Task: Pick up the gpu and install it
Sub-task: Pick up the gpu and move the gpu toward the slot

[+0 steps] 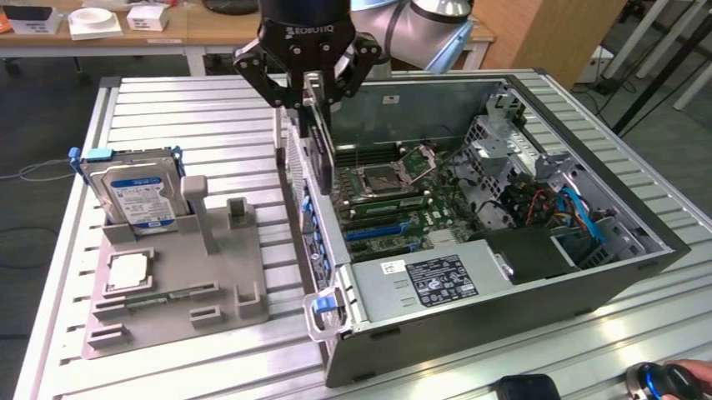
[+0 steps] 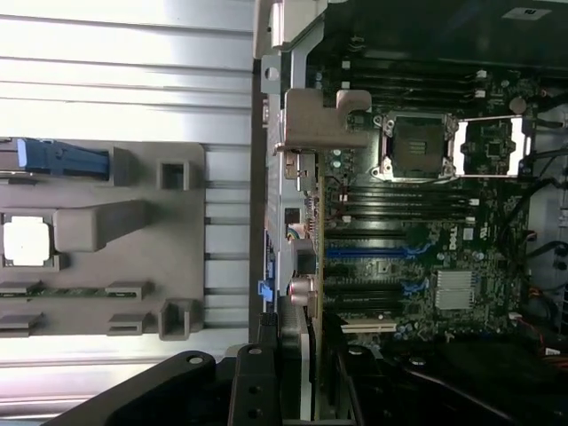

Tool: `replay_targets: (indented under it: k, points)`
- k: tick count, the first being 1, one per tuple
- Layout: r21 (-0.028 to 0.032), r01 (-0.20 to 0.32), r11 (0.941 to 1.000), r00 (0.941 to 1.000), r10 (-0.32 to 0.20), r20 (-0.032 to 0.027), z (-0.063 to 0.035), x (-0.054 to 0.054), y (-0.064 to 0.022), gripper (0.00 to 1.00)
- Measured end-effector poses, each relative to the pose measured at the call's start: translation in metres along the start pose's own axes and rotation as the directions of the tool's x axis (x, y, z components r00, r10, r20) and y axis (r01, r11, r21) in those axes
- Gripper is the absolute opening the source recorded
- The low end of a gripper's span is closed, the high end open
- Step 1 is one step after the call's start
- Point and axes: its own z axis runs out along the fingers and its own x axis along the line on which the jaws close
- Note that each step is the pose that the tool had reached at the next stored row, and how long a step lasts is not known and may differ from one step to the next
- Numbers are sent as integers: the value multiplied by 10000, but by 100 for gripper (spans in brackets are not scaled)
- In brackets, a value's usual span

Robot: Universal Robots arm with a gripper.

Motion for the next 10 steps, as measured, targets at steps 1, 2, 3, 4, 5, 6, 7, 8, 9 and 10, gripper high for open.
replay_targets:
  k: [1,2,3,4,5,6,7,8,9,10]
  points:
    - [-4,0,10000,10000,0,5,2,-23,1,30]
    - [-8,-1,10000,10000,1,10,4,-44,2,30]
    - [-13,-1,10000,10000,1,15,6,-66,3,30]
    - [-16,-1,10000,10000,1,18,8,-88,3,30]
    - [-19,-1,10000,10000,2,22,10,-110,4,30]
    - [-21,-2,10000,10000,2,23,13,-132,4,30]
    - [-23,-2,10000,10000,2,26,15,-154,5,30]
    - [-24,-3,10000,10000,3,25,18,-178,5,30]
    - [-22,-3,10000,10000,3,25,19,-201,6,30]
    - [-23,-2,10000,10000,3,25,22,-225,6,30]
